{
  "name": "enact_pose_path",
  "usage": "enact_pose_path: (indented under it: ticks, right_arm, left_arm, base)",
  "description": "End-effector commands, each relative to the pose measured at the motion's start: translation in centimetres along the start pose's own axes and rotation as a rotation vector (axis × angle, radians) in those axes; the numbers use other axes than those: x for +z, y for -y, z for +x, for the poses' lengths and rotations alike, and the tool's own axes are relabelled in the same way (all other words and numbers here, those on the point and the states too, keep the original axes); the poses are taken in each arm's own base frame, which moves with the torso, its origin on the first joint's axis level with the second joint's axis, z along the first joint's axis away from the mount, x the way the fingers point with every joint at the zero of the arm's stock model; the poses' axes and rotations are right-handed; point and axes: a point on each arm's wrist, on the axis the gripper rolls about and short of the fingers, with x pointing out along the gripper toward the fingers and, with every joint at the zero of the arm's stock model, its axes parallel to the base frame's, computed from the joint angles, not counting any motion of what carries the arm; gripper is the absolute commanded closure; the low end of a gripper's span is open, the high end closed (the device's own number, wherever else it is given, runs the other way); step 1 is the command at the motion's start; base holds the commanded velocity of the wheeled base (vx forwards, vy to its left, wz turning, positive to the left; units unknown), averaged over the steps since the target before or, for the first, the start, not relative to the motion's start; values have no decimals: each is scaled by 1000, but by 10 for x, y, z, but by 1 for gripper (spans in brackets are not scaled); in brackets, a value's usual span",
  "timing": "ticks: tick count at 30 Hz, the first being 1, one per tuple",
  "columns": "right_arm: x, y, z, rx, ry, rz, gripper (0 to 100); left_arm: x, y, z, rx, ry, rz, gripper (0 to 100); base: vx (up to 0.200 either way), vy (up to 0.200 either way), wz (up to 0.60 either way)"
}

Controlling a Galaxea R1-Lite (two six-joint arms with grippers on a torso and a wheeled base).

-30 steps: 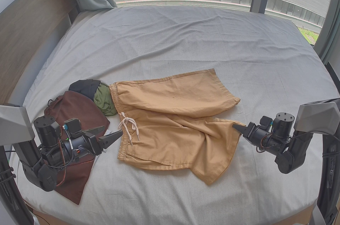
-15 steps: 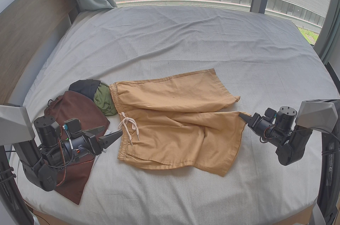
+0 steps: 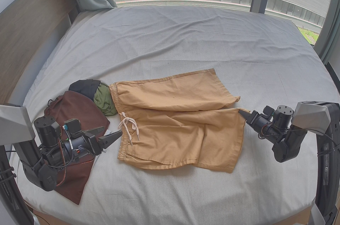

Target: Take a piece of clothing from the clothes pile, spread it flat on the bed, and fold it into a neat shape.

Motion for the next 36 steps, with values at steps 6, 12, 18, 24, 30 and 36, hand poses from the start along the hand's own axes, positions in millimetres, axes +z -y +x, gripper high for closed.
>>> enact_pose_path:
  ticks: [6, 12, 18, 24, 30, 36]
  right_arm:
    - [-3, 9, 13, -23, 51, -32, 100]
    - [-5, 11, 16, -22, 56, -34, 100]
    - [-3, 10, 15, -27, 62, -96, 0]
    - [2, 5, -11, -63, 17, -258, 0]
    - [1, -8, -34, -57, -42, -246, 0]
    - [-14, -10, -53, -26, -148, -287, 0]
  left_arm:
    - [-1, 0, 0, -2, -3, -2, 0]
    - [0, 0, 0, 1, -1, -1, 0]
    - [-1, 0, 0, 0, -4, -3, 0]
    - [-1, 0, 1, -1, -5, -2, 0]
    - [0, 0, 0, 0, 0, -1, 0]
    - [0, 0, 0, -1, -2, -1, 0]
  base:
    - [0, 0, 0]
    - [0, 0, 0]
    - [0, 0, 0]
    - [0, 0, 0]
    - [0, 0, 0]
    - [0, 0, 0]
